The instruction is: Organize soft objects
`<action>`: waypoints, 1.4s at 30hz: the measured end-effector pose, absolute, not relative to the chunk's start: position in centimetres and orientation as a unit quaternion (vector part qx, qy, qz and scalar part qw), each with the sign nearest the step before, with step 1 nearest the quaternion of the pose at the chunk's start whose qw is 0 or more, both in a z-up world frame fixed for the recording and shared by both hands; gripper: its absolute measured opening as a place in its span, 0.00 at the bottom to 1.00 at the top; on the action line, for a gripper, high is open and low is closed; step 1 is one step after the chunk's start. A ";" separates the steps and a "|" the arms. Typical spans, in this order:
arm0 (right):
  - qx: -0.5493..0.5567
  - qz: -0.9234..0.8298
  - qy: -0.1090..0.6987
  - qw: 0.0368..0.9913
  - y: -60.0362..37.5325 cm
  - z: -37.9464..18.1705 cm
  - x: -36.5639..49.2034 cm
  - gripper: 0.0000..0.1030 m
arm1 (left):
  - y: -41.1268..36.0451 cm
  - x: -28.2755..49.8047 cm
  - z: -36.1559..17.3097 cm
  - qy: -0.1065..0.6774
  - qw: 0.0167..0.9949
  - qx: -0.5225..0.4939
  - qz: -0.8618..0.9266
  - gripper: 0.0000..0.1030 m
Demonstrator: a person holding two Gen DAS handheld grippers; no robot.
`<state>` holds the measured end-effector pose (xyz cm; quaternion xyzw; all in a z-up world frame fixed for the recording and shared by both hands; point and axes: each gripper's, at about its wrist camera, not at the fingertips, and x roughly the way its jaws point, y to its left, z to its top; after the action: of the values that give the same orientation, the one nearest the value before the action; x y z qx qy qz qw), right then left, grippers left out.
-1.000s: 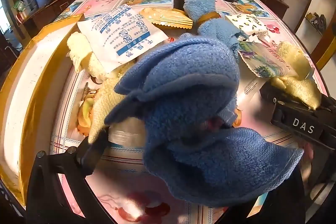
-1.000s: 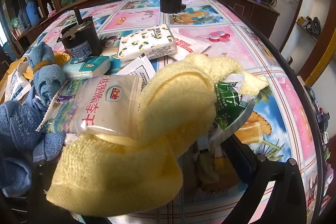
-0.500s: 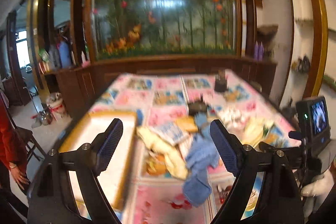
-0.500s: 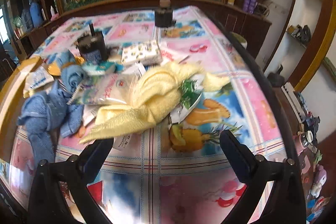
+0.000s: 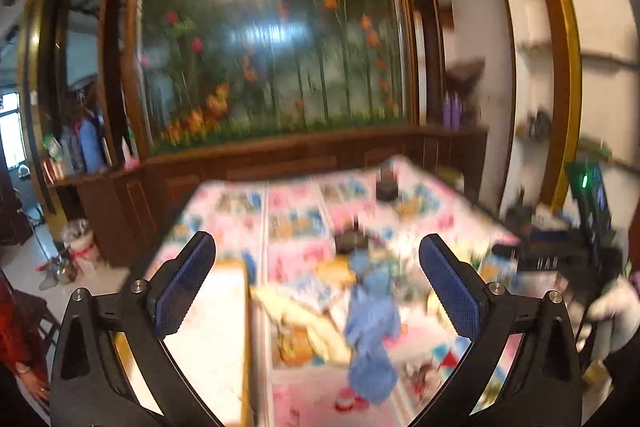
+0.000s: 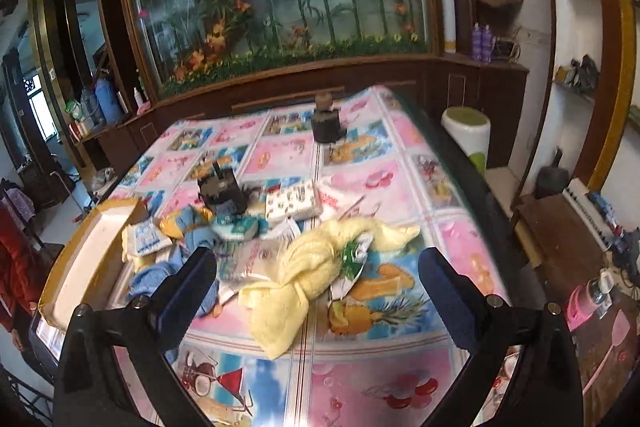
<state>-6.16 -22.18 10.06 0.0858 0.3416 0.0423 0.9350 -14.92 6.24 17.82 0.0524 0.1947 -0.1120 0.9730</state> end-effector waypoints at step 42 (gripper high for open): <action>-0.024 0.069 0.522 0.850 -14.2 3.4 13.5 0.67 | -0.3 -2.7 4.6 0.422 0.880 0.025 -0.219 0.38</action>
<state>13.54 -14.24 3.42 -0.0240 0.5216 0.0692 0.8500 -2.65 -0.35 4.62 0.0255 0.4216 -0.2188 0.8796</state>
